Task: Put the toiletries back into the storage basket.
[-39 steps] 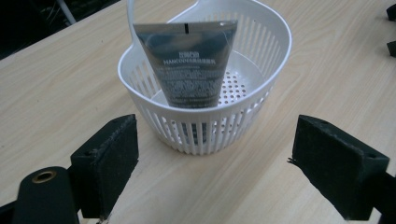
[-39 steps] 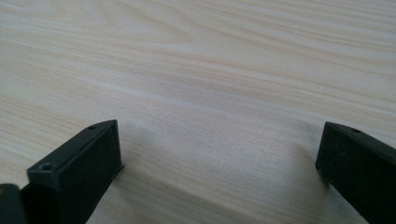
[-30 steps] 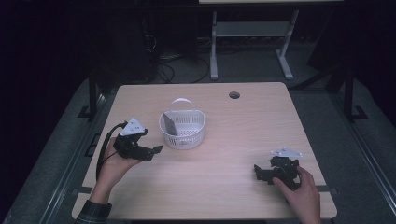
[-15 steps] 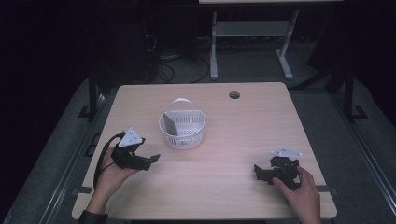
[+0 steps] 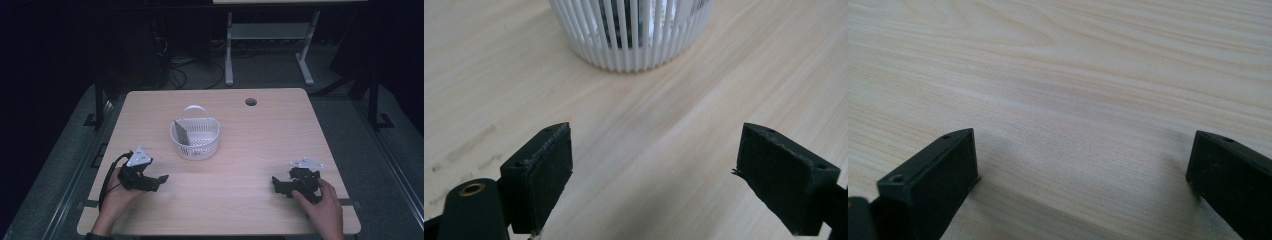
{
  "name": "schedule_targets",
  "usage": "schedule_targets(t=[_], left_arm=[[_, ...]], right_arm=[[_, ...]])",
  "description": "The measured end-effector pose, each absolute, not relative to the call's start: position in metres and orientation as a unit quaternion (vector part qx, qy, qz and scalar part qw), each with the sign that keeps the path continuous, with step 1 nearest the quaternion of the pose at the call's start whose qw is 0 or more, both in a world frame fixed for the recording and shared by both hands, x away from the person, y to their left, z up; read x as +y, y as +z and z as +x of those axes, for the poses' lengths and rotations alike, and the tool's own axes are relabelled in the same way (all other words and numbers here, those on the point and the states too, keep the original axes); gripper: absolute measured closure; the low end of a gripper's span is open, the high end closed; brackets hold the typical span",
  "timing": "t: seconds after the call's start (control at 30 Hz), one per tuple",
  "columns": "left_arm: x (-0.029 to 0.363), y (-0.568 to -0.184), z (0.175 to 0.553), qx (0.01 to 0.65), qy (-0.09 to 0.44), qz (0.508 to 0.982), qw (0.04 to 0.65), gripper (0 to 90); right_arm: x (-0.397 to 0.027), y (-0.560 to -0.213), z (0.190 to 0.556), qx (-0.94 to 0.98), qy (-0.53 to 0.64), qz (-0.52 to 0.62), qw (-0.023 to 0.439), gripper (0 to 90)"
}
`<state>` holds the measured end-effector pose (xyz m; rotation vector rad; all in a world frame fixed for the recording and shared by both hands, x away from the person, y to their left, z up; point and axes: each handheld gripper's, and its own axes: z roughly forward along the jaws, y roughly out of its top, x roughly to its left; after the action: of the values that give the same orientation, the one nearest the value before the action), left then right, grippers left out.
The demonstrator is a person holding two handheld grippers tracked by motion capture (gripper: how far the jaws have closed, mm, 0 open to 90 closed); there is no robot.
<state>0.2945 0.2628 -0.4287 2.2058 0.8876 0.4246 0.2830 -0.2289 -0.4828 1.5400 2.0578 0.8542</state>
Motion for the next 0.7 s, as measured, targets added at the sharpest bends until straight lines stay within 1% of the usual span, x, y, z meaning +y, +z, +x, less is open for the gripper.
schedule_targets(t=[0.4, 0.63, 0.7], left_arm=[[0.278, -0.46, 0.282, 0.365, 0.147, 0.852, 0.344, 13.8], [0.285, -0.469, 0.279, 0.373, 0.141, 0.852, 0.34, 12.9], [0.287, -0.472, 0.276, 0.367, 0.156, 0.848, 0.349, 12.8]], right_arm=[[-0.229, -0.483, 0.283, 0.741, 0.308, 0.556, 0.215, 0.0], [-0.229, -0.483, 0.283, 0.741, 0.308, 0.556, 0.215, 0.0], [-0.229, -0.483, 0.283, 0.741, 0.308, 0.556, 0.215, 0.0]])
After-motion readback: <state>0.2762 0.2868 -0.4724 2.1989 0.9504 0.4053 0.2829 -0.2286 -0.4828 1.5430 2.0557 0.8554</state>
